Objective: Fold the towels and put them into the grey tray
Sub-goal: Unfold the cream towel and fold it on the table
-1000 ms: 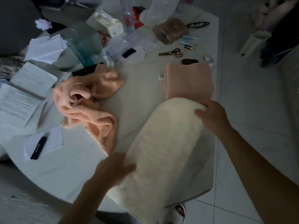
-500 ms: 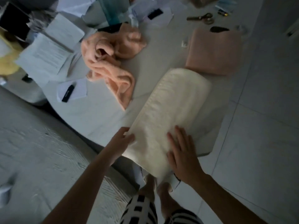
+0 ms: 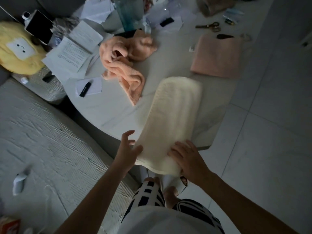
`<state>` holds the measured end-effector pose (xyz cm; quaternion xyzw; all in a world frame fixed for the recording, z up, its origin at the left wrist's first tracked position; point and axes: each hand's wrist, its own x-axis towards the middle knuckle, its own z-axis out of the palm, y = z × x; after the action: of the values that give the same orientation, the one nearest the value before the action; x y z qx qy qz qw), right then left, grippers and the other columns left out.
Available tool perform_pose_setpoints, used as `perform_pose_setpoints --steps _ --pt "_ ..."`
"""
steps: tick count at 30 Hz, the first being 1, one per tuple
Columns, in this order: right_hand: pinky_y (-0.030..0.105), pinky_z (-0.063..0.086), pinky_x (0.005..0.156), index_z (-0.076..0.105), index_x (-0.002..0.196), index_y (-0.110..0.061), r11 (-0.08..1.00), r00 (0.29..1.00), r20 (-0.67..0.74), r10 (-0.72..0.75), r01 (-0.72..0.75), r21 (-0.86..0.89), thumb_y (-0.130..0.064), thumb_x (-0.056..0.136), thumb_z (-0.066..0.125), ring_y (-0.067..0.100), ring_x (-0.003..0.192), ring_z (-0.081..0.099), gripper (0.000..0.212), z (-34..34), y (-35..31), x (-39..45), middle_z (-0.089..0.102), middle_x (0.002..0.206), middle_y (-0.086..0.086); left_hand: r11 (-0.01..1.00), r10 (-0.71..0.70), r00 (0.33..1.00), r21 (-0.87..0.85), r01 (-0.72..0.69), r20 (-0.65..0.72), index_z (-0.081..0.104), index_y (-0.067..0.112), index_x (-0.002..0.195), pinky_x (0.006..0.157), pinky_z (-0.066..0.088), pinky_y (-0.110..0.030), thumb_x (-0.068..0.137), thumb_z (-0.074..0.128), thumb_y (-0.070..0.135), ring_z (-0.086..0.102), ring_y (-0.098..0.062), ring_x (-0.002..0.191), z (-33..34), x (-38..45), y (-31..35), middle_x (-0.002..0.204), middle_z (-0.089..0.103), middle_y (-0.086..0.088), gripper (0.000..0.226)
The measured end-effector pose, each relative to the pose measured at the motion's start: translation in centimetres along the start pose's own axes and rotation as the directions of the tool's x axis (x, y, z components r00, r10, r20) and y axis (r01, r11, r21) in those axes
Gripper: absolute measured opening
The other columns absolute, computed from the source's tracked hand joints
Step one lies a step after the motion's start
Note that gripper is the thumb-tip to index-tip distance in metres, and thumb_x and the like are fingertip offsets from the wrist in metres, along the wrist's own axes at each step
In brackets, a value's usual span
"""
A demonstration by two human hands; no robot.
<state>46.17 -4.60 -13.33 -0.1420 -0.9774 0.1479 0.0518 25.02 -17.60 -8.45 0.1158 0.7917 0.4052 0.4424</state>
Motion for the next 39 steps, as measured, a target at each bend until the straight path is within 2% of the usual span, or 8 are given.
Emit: perform_pose_setpoints --steps 6,12,15,18,22,28,33,39 --pt "0.035 0.055 0.092 0.060 0.126 -0.028 0.675 0.956 0.123 0.266 -0.276 0.684 -0.016 0.080 0.073 0.011 0.110 0.065 0.049 -4.9 1.0 -1.9 0.068 0.119 -0.005 0.977 0.210 0.972 0.015 -0.213 0.101 0.076 0.018 0.092 0.100 0.048 -0.039 0.093 0.059 0.003 0.055 -0.019 0.121 -1.1 -3.4 1.7 0.133 0.056 0.008 0.023" --pt "0.027 0.056 0.068 0.058 0.113 -0.044 0.445 0.872 0.120 0.475 -0.355 0.822 -0.047 0.088 0.062 0.011 0.081 0.071 0.025 -7.5 1.3 -2.0 0.072 0.092 -0.010 0.928 0.291 0.865 0.098 -0.358 0.409 0.058 0.041 0.126 0.092 0.056 -0.030 0.061 0.092 0.028 0.060 -0.006 0.116 -0.6 -5.0 2.2 0.129 0.056 0.020 0.074" --pt "0.023 0.056 0.074 0.062 0.112 -0.047 0.388 0.849 0.145 0.508 -0.375 0.842 -0.046 0.087 0.064 0.008 0.090 0.071 0.025 -7.7 2.1 -2.0 0.074 0.099 -0.011 0.672 0.551 0.745 0.330 -0.663 0.376 0.060 0.033 0.122 0.082 0.058 -0.029 0.077 0.084 0.027 0.064 -0.002 0.102 0.3 -3.4 3.3 0.115 0.063 0.013 0.051" --pt "0.018 0.054 0.078 0.064 0.107 -0.052 0.365 0.802 0.120 0.585 -0.393 0.844 -0.052 0.079 0.066 -0.001 0.097 0.067 0.027 -7.8 3.2 -1.3 0.071 0.105 -0.020 0.571 0.643 0.677 0.364 -0.735 0.357 0.068 0.026 0.106 0.074 0.054 -0.025 0.079 0.075 0.043 0.062 -0.003 0.090 0.5 -0.5 5.0 0.099 0.066 0.016 0.032" --pt "0.010 0.051 0.064 0.056 0.106 -0.050 0.364 0.701 0.055 0.711 -0.434 0.824 -0.052 0.077 0.065 -0.010 0.091 0.061 0.031 -8.5 5.8 2.4 0.065 0.101 -0.029 0.739 0.518 0.826 0.370 -0.562 0.220 0.061 0.044 0.094 0.066 0.047 -0.011 0.076 0.061 0.065 0.063 -0.001 0.082 1.4 4.2 8.0 0.087 0.067 0.021 0.028" --pt "0.004 0.038 0.064 0.054 0.112 -0.041 0.438 0.625 -0.010 0.781 -0.535 0.723 -0.024 0.089 0.059 -0.009 0.079 0.057 0.029 -8.2 11.0 9.7 0.057 0.085 -0.028 0.849 0.462 0.855 0.161 -0.503 0.235 0.042 0.045 0.140 0.076 0.057 -0.025 0.099 0.056 0.035 0.068 -0.011 0.098 4.8 12.1 12.1 0.115 0.066 0.012 0.044" --pt "0.032 0.048 0.077 0.055 0.111 -0.025 0.423 0.536 0.062 0.842 -0.727 0.541 -0.033 0.091 0.058 0.018 0.092 0.059 0.022 -5.8 14.3 12.7 0.056 0.111 -0.003 0.714 0.478 0.846 0.457 -0.531 0.236 0.066 0.019 0.108 0.077 0.047 -0.027 0.090 0.068 0.029 0.063 -0.021 0.093 6.6 18.0 12.9 0.108 0.064 0.000 0.021" --pt "0.037 0.050 0.083 0.059 0.107 -0.019 0.617 0.653 -0.056 0.755 -0.679 0.397 -0.019 0.093 0.056 0.018 0.096 0.055 0.014 -5.6 14.9 13.9 0.056 0.111 -0.001 0.577 0.514 0.780 0.529 -0.622 0.357 0.064 0.017 0.122 0.093 0.041 -0.024 0.099 0.054 0.029 0.062 -0.022 0.113 6.1 20.9 13.7 0.122 0.069 -0.001 0.028"
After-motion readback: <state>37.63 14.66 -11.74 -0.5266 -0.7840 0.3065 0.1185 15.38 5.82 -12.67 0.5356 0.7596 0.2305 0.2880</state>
